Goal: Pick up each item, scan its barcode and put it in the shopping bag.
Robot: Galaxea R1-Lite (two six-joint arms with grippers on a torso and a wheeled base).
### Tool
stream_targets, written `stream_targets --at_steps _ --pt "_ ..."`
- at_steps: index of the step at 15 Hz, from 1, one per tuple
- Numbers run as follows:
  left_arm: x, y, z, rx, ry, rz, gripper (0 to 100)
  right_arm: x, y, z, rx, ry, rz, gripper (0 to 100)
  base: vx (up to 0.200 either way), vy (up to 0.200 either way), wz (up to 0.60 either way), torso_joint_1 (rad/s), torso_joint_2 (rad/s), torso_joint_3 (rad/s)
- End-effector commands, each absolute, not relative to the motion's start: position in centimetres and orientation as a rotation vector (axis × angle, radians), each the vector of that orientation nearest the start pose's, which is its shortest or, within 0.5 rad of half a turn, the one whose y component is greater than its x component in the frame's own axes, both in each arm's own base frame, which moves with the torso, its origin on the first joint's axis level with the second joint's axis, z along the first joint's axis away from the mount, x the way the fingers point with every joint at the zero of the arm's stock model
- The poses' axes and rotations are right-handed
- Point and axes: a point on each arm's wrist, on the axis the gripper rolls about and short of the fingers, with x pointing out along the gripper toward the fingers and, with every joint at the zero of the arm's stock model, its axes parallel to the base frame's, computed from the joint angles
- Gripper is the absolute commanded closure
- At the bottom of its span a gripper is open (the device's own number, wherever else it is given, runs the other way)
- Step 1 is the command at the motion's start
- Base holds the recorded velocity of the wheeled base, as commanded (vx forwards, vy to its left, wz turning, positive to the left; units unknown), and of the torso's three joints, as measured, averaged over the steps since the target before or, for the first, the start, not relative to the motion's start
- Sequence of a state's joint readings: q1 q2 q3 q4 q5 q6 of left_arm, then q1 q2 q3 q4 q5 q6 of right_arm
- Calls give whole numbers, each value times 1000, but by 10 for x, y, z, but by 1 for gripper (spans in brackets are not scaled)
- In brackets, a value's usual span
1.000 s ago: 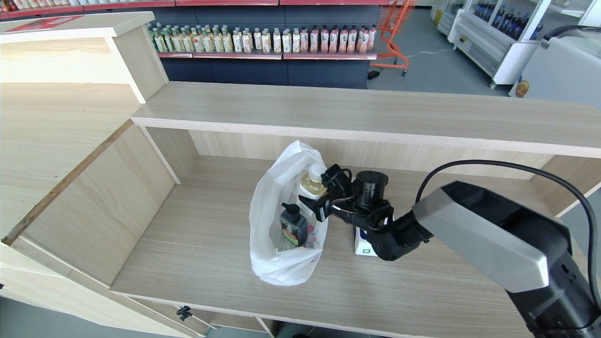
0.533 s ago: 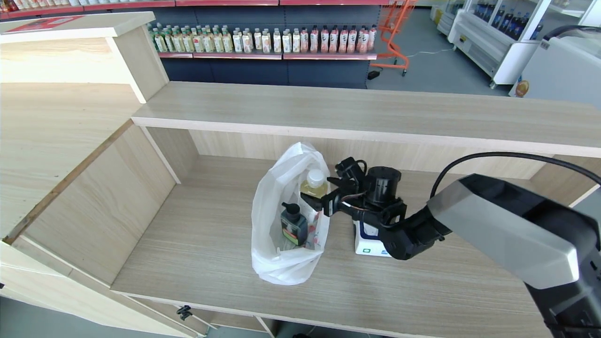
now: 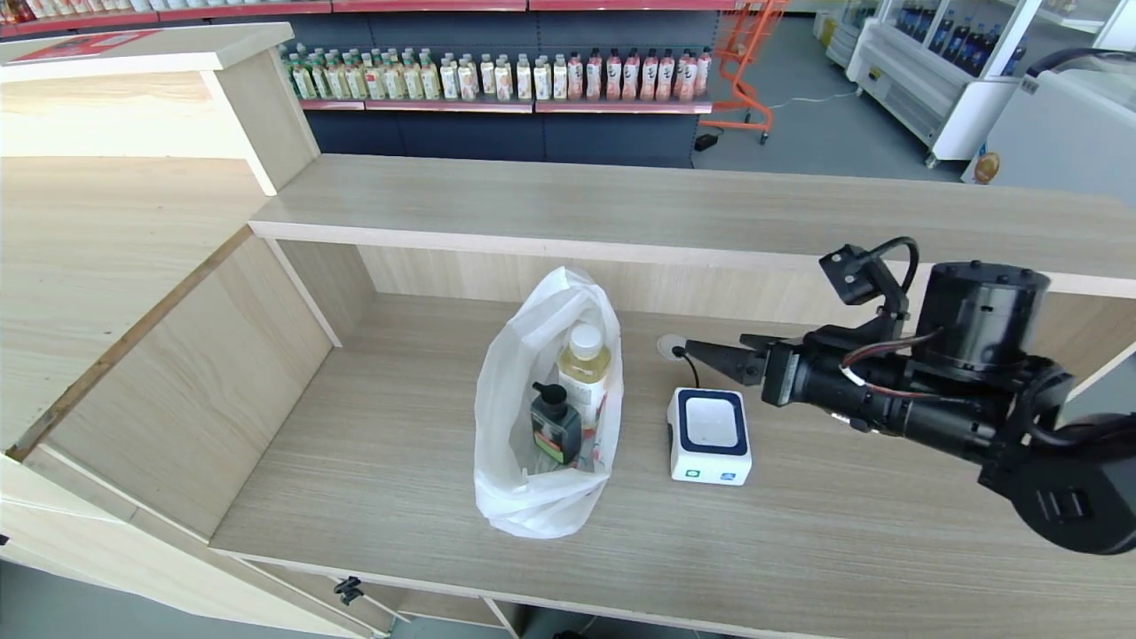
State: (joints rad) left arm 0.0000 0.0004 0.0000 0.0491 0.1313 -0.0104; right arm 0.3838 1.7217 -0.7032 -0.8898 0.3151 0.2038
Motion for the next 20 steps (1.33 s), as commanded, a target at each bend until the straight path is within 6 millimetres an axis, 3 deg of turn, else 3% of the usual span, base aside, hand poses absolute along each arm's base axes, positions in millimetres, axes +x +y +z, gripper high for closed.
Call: stream_targets --at_steps 1,3,5,8,10,12,19,20 --pt "-23 3 70 -7 48 132 0 175 63 197 214 116 621 0 0 0 0 0 0 0" --pt "-23 3 70 -7 48 132 0 129 34 182 125 136 500 0 0 0 0 0 0 0" --pt "-23 3 70 -7 48 132 0 79 13 153 28 197 232 0 0 0 0 0 0 0" --pt "-23 3 70 -7 48 132 0 18 2 109 5 148 102 0 0 0 0 0 0 0" --pt "-23 3 70 -7 48 132 0 -7 0 92 -25 46 33 0 0 0 0 0 0 0" --pt "-23 3 70 -7 48 132 0 -22 0 76 -14 11 6 0 0 0 0 0 0 0" --pt "-23 3 70 -7 48 132 0 -23 0 76 -34 -6 8 0 0 0 0 0 0 0" --pt "-23 3 70 -7 48 132 0 -23 0 76 -40 -3 9 100 0 0 0 0 0 0"
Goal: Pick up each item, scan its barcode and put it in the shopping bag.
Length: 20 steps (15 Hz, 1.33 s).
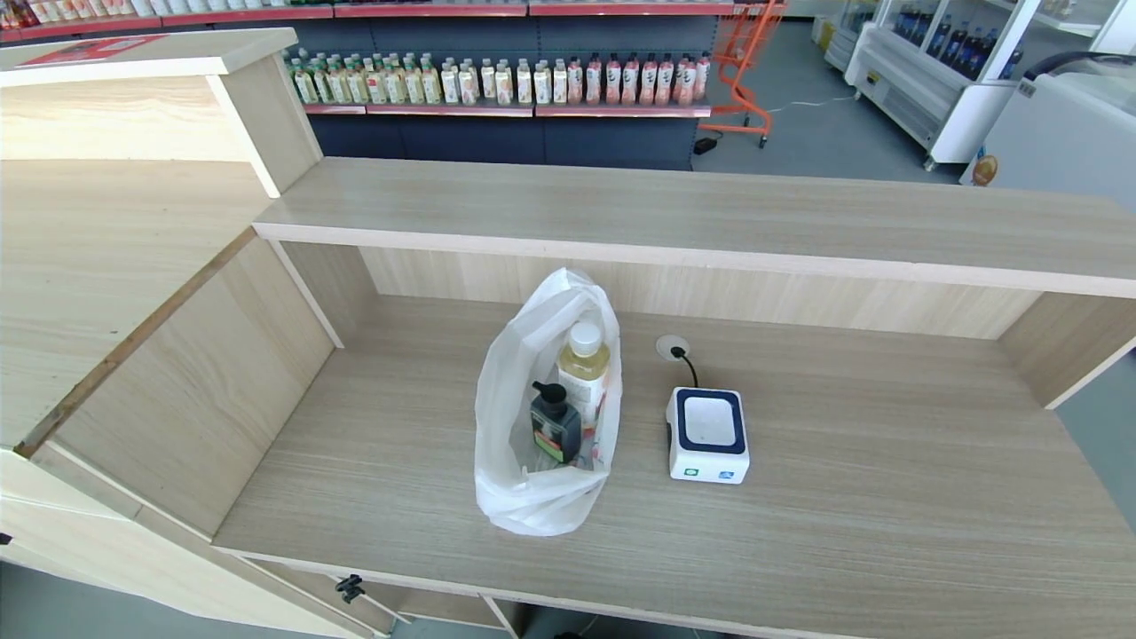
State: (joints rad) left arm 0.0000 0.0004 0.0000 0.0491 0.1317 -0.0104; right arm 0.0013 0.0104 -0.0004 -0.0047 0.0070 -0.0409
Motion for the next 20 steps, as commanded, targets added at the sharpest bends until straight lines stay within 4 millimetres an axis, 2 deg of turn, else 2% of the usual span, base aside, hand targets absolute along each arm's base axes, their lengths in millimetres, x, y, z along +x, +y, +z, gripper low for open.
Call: stream_targets --at_steps 1,8,13,19,20 --pt "-23 3 70 -7 48 132 0 -23 0 76 -49 -5 9 100 0 0 0 0 0 0" --pt "-23 3 70 16 51 130 0 -23 0 76 -11 -3 8 100 0 0 0 0 0 0" --pt "-23 3 70 16 54 128 0 -23 0 76 -11 -5 8 100 0 -200 0 3 3 3" --pt "-23 3 70 10 52 130 0 -23 0 76 -11 -3 8 100 0 0 0 0 0 0" --pt "-23 3 70 11 53 130 0 -23 0 76 -11 -3 8 100 200 0 0 7 2 2"
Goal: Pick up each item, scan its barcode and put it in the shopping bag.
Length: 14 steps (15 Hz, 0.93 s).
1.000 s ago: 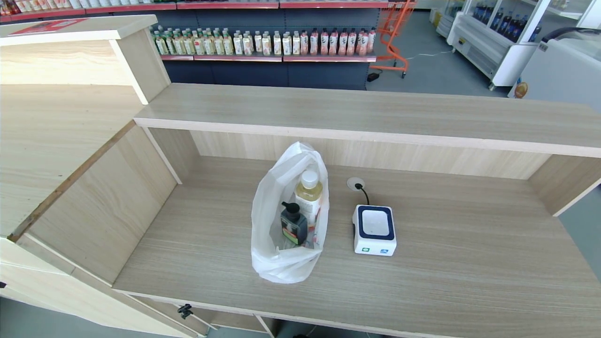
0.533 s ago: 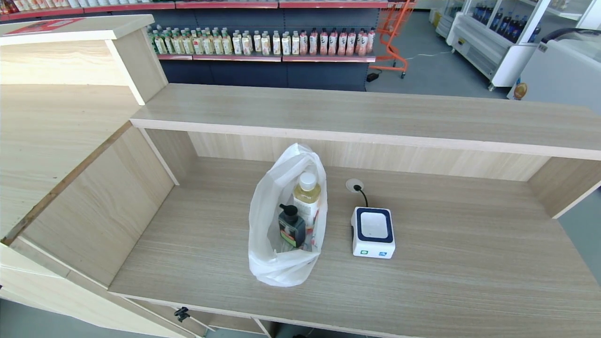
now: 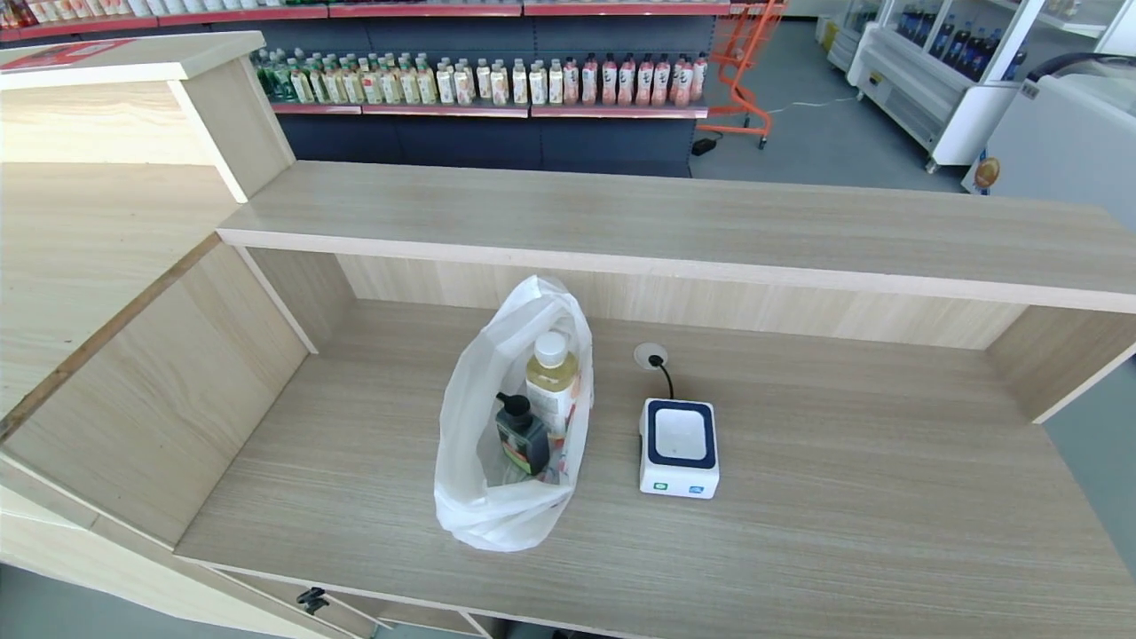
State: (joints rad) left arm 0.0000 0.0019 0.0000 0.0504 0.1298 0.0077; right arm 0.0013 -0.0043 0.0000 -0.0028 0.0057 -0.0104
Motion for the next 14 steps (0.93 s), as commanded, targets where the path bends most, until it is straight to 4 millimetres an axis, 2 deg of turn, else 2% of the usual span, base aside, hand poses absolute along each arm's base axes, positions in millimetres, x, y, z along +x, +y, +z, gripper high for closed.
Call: stream_targets --at_steps 1,3,14 --pt "-23 3 70 13 53 130 0 -23 0 76 -11 -3 8 100 200 0 0 -7 7 7" --pt "-23 3 70 11 53 130 0 -23 0 76 -11 -5 8 100 200 0 0 -7 -5 0" --pt "-23 3 70 11 53 130 0 -23 0 76 -11 -5 8 100 0 0 0 0 0 0"
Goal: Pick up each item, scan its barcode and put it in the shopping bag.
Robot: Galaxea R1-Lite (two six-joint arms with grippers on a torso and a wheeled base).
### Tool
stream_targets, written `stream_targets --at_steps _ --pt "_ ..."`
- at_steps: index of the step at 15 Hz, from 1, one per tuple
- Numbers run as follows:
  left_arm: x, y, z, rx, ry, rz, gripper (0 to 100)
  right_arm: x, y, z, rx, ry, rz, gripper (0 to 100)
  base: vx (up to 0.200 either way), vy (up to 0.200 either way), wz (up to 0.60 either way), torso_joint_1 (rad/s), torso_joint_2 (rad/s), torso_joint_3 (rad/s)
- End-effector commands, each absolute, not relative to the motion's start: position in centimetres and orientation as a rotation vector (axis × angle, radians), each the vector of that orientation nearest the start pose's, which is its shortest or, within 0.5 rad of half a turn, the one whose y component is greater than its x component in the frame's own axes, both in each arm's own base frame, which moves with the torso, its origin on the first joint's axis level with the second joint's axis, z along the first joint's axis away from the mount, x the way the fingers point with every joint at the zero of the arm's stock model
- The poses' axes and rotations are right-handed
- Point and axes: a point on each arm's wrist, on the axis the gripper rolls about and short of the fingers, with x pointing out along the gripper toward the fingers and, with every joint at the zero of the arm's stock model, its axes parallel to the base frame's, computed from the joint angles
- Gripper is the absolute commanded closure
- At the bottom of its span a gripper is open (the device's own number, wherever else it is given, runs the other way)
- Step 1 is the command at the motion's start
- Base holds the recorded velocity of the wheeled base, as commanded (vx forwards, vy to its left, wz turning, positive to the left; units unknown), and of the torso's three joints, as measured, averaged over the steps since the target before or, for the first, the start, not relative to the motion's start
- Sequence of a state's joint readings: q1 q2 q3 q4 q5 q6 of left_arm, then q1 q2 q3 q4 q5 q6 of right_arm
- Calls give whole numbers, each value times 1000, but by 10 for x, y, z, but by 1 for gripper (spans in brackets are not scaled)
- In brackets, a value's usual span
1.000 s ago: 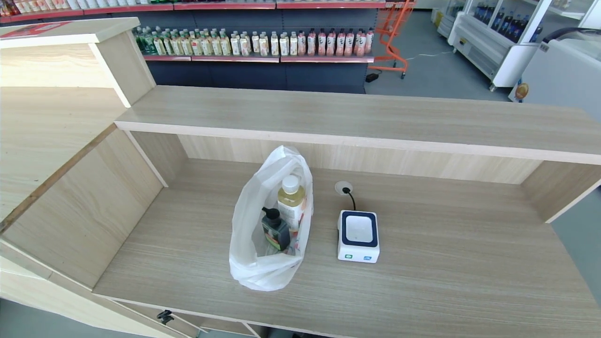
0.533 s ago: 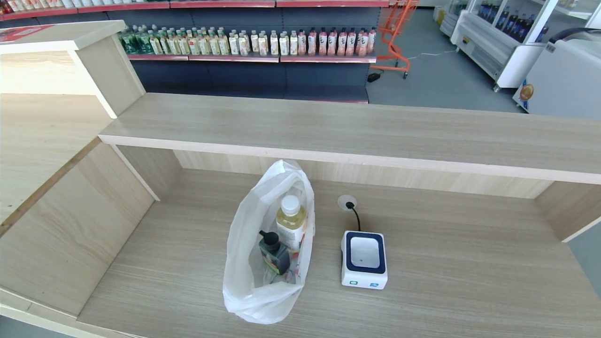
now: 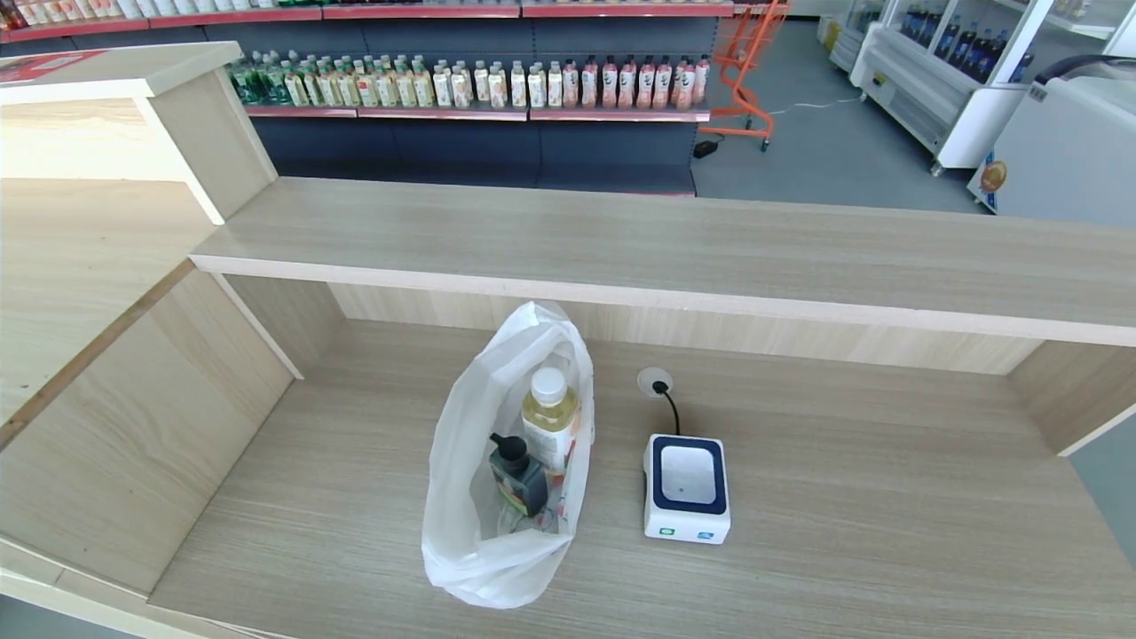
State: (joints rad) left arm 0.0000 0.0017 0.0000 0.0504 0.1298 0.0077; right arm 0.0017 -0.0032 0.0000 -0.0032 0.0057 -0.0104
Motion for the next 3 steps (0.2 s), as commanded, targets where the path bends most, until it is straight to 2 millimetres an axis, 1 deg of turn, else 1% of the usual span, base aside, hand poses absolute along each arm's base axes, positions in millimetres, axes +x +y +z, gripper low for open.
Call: stream_targets --at_steps 1,3 --pt "-23 3 70 11 53 130 0 -23 0 76 -12 -5 8 100 0 0 0 0 0 0" --pt "-23 3 70 11 53 130 0 -23 0 76 -28 -5 8 100 0 0 0 0 0 0"
